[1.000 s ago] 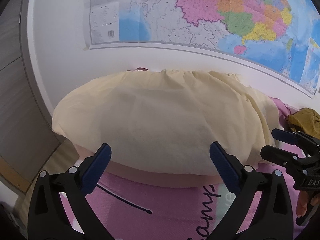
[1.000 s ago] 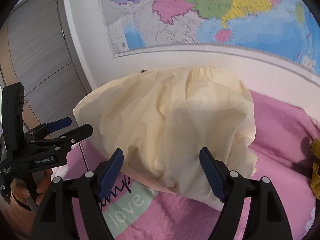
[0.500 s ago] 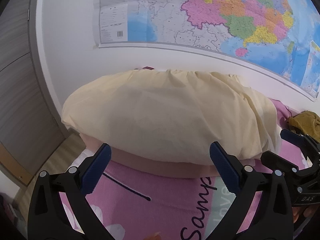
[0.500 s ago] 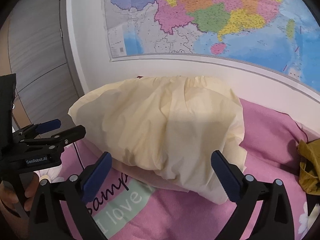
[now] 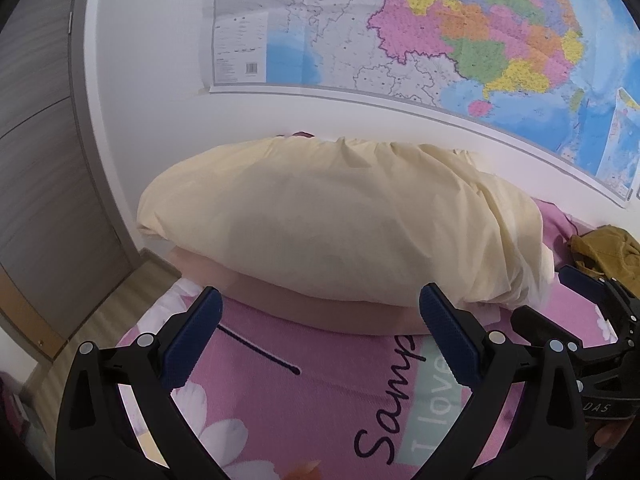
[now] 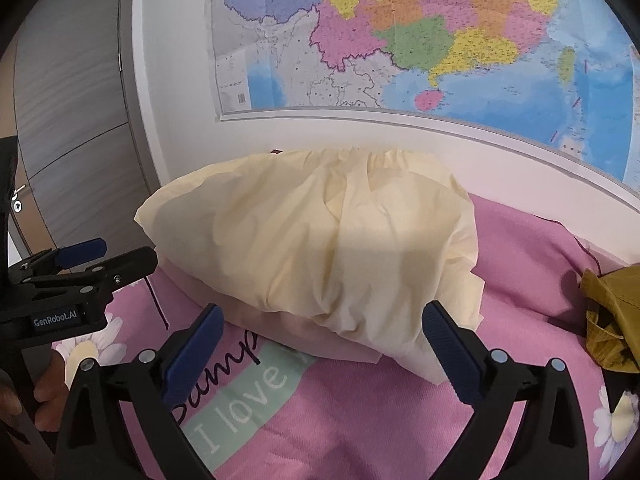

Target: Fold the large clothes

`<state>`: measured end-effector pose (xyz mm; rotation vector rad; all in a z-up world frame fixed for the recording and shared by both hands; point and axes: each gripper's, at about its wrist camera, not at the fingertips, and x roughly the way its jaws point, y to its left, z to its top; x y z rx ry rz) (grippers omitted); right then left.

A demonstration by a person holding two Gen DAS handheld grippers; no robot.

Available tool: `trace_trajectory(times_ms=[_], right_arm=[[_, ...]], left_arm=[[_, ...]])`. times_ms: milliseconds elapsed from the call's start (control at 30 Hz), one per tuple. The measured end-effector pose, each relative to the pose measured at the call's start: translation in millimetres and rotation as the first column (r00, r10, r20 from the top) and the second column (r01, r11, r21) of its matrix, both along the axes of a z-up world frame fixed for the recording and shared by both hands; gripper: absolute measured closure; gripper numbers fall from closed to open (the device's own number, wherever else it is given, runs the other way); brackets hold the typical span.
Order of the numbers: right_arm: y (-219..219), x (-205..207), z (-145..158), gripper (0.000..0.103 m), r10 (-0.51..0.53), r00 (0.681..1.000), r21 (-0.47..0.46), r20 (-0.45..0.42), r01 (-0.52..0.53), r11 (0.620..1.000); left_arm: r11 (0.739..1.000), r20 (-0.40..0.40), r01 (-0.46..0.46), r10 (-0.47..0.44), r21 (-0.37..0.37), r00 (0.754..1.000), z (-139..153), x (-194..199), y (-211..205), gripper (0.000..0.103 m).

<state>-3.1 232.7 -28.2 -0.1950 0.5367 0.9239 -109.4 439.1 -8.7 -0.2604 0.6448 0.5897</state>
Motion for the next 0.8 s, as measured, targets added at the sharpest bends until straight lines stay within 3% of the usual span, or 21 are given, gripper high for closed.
trace_trajectory(times_ms=[800], right_arm=[[-22, -33, 7, 0.006, -0.013, 1.0, 0.024, 0.022, 0.012, 1.0]], left_arm=[[1.0, 0.01, -0.011, 0.011, 0.003, 1.0, 5, -22, -21, 0.006]])
